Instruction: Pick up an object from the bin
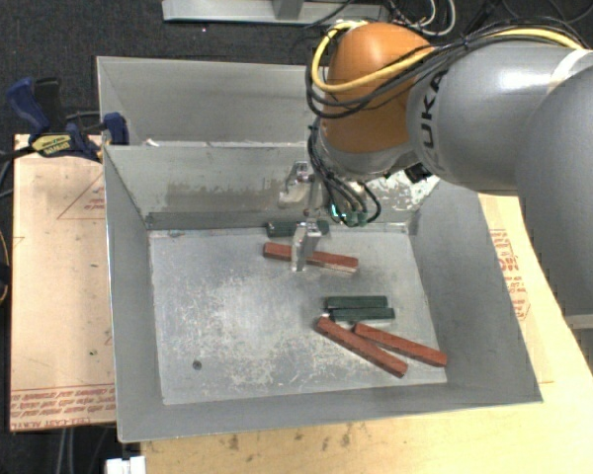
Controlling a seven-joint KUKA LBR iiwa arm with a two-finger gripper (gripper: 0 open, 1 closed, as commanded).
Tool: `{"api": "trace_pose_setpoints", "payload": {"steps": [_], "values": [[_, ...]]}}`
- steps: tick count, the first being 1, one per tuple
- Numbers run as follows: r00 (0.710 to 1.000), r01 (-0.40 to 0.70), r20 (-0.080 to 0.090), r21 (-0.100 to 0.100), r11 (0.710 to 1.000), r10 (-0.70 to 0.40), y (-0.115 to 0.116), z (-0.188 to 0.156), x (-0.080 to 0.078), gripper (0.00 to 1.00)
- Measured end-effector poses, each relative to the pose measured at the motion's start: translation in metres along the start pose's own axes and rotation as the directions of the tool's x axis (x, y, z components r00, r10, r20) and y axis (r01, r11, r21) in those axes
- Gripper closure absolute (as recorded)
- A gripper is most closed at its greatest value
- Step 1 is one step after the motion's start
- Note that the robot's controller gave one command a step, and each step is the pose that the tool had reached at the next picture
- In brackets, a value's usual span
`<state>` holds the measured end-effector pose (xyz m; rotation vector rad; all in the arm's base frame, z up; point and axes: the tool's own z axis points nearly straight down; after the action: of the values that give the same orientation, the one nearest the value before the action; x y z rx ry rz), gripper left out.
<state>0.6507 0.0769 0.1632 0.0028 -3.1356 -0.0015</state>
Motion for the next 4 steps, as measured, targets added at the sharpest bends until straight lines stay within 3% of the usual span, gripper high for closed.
{"api": "trace_pose_setpoints", "payload": {"steps": [2, 3, 4], "values": [[1.0, 0.0, 0.008, -0.001, 1.0, 0.0, -0.001, -0.004, -0.002, 0.0], [1.0, 0.031, 0.006, 0.002, 1.0, -0.031, -0.02, 0.049, 0.0, 0.0], [0.972, 0.232, 0.027, 0.003, 0.973, -0.232, -0.049, 0.084, 0.008, 1.0]]}}
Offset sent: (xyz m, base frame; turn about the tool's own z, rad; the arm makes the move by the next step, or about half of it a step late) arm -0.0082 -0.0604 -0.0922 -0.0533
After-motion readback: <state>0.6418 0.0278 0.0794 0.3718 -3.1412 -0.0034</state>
